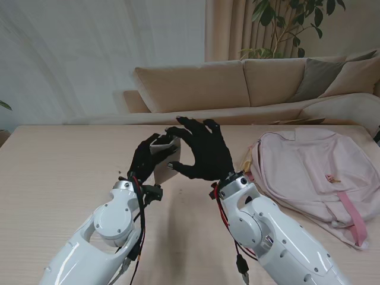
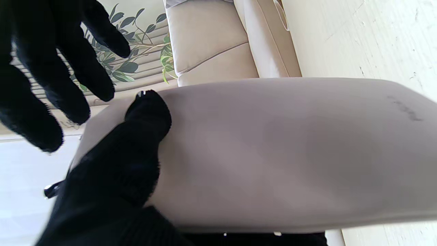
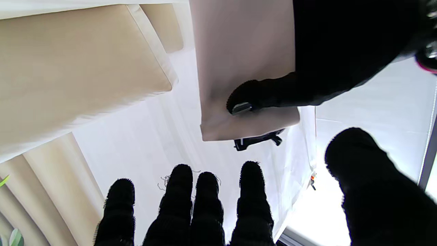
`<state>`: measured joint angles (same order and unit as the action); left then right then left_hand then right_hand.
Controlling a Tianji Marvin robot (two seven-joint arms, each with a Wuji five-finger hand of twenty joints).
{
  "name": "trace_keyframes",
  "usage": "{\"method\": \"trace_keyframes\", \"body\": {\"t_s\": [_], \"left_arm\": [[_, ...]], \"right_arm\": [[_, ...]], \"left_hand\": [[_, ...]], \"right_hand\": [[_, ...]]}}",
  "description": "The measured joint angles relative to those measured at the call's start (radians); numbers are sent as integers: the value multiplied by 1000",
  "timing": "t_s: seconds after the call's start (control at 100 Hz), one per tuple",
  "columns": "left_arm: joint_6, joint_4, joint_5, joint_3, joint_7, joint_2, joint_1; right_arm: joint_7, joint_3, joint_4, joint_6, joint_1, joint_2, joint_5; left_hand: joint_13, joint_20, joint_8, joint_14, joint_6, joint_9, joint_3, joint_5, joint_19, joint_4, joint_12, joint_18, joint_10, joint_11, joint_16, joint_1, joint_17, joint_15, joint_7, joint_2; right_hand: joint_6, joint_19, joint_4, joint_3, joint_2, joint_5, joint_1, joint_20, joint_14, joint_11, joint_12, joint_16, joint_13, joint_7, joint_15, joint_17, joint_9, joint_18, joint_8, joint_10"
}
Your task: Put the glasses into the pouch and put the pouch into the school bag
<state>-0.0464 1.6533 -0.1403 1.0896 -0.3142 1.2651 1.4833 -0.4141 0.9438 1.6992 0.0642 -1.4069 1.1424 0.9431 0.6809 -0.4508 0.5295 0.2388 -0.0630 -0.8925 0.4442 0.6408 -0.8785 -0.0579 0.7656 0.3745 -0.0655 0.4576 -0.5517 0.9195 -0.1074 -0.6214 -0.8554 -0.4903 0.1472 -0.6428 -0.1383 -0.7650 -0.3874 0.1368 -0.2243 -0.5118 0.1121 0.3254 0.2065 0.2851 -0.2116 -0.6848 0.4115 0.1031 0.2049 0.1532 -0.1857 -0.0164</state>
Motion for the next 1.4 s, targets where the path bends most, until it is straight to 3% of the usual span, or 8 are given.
{"method": "trace_keyframes", "body": {"t_s": [0.27,0.33,0.53,0.75,0.87,0.92,1.22,1.4], "left_arm": [[3,1,-1,0,1,0,0],[3,1,1,1,1,0,1],[3,5,7,6,-1,0,8],[7,11,21,8,2,-1,9],[8,10,14,3,2,-1,4],[8,8,14,-1,3,-1,1],[7,4,16,-5,8,-1,-5],[7,5,15,-2,5,-1,-3]], "right_arm": [[19,-37,-4,-4,1,-8,5],[20,-43,-12,-6,5,-7,0],[18,-44,-23,-6,4,-6,1],[-13,-31,-25,1,-3,0,-11],[-17,-27,-14,-4,-2,0,-12],[-15,-27,-9,-9,2,1,-13],[10,-57,-8,-49,35,3,-17],[6,-69,-27,-52,37,4,-14]], "left_hand": [[0,0,0,0,0,0,0,0,0,0,0,0,0,0,0,0,0,0,-1,0],[0,0,0,0,0,0,0,0,0,0,0,0,0,0,0,0,0,0,-1,0],[0,0,0,0,2,0,16,0,0,0,0,0,0,0,0,16,0,0,-1,2],[0,0,0,0,1,0,14,0,0,0,-1,0,0,0,0,0,0,0,-2,1],[0,0,0,0,1,0,14,0,0,0,-1,0,0,0,0,0,0,0,-2,1],[0,0,0,0,1,0,14,0,0,0,-1,0,0,0,0,0,0,0,-2,1],[0,0,0,0,1,0,14,0,0,0,-1,0,0,0,0,0,0,0,-2,1],[0,0,0,0,1,0,14,0,0,0,-1,0,0,0,0,6,0,0,-2,1]], "right_hand": [[-8,0,0,0,0,5,0,-9,0,14,0,0,0,-27,0,0,0,0,10,0],[-11,0,0,0,0,74,0,-9,0,34,1,0,0,-37,0,0,0,0,-2,0],[-4,0,0,0,0,142,0,-9,0,58,12,0,0,15,0,0,0,0,8,0],[32,0,1,21,1,0,0,-9,-1,46,12,0,0,-19,0,0,0,0,-27,0],[45,0,1,50,2,0,24,-9,-1,21,5,0,0,-11,0,0,0,0,-16,0],[45,0,25,61,1,0,35,-9,-1,20,3,0,0,3,0,0,0,0,-4,0],[45,0,23,72,1,2,51,-9,-2,11,2,-2,0,-18,0,0,0,0,-3,0],[18,1,23,72,1,64,51,-20,-2,11,2,-3,9,5,-1,0,0,0,10,0]]}}
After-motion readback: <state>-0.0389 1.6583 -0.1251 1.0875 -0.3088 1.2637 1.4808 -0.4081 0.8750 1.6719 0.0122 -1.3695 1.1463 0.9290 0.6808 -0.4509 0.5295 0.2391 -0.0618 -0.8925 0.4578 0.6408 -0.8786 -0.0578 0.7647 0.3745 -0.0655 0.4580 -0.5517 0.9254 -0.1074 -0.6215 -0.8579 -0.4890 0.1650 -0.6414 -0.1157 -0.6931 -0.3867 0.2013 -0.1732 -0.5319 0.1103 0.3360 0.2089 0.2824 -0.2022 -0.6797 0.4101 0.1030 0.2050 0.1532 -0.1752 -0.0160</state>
